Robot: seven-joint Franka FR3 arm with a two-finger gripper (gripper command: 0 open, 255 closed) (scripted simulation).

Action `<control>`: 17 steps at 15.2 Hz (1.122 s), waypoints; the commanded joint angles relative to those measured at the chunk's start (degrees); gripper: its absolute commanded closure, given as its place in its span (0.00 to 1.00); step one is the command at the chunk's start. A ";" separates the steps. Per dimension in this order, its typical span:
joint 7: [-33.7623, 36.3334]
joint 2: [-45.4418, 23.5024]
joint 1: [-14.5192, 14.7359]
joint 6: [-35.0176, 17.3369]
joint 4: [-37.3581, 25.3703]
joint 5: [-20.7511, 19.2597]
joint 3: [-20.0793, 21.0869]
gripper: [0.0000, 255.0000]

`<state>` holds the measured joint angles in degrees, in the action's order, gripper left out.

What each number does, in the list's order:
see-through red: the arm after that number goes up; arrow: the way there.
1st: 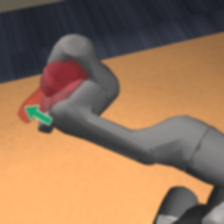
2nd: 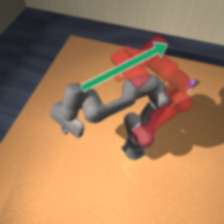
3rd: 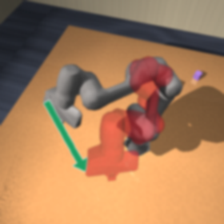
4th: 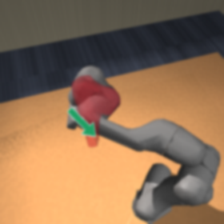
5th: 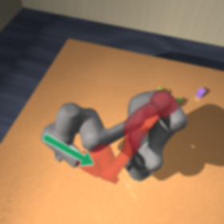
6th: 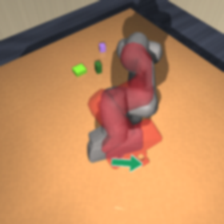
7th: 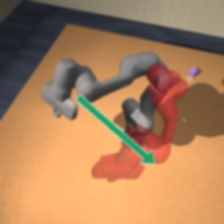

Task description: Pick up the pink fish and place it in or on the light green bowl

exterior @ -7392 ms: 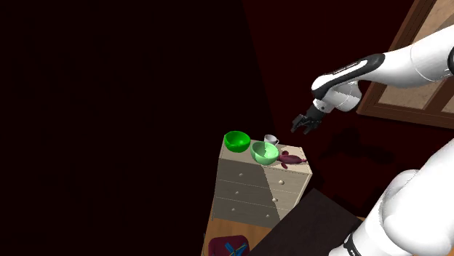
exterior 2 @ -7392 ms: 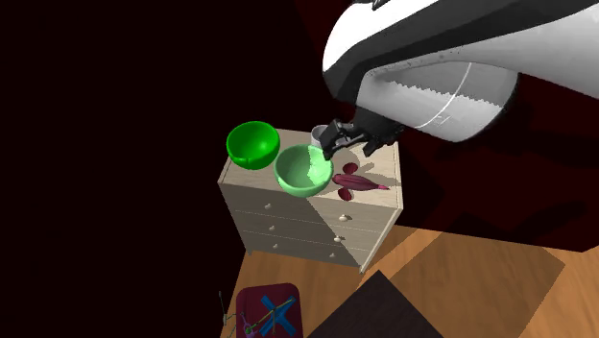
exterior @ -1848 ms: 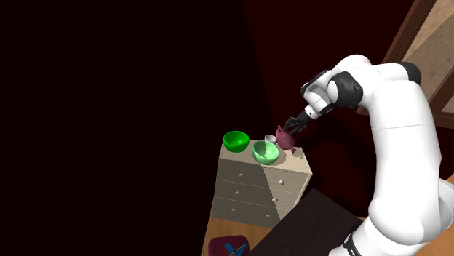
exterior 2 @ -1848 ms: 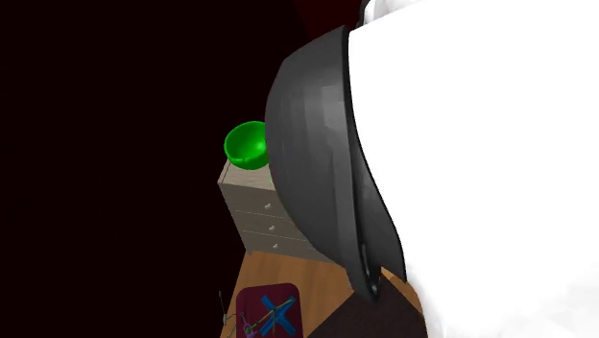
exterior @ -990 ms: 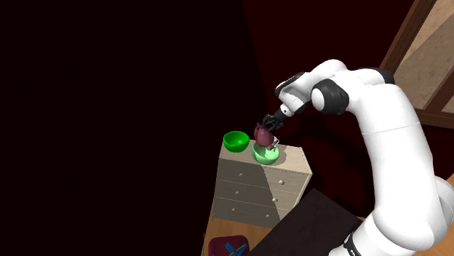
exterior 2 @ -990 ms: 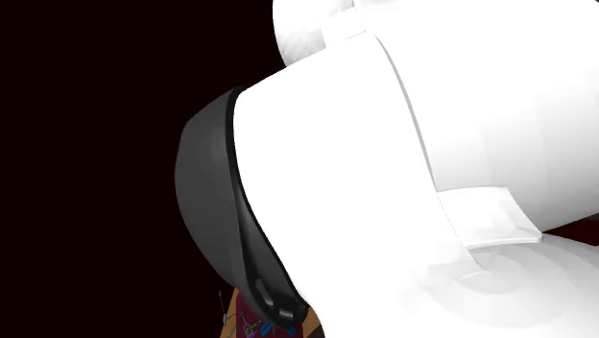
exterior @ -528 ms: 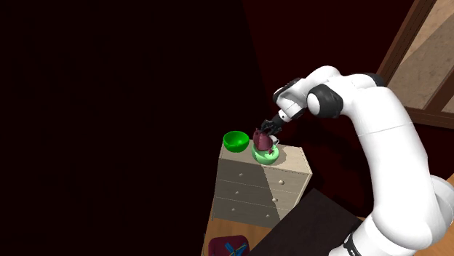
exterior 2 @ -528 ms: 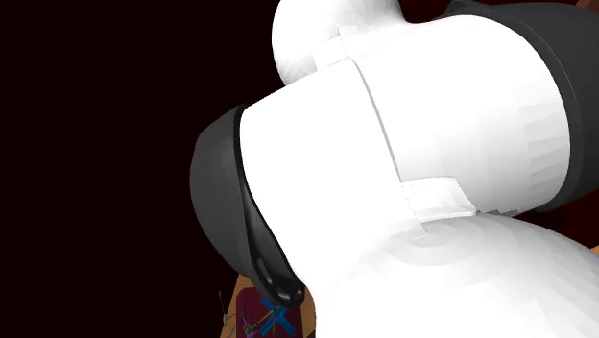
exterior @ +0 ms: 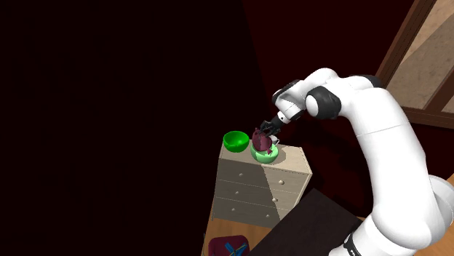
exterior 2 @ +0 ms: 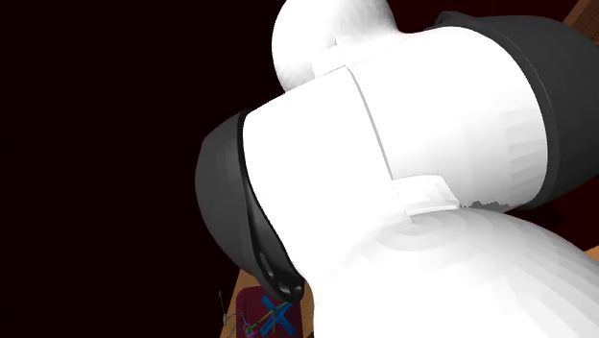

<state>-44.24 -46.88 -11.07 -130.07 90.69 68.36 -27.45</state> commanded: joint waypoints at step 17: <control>0.48 5.27 0.49 2.37 4.61 -3.09 -2.71 0.00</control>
<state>-43.80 -41.66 -10.56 -127.77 95.30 65.34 -30.12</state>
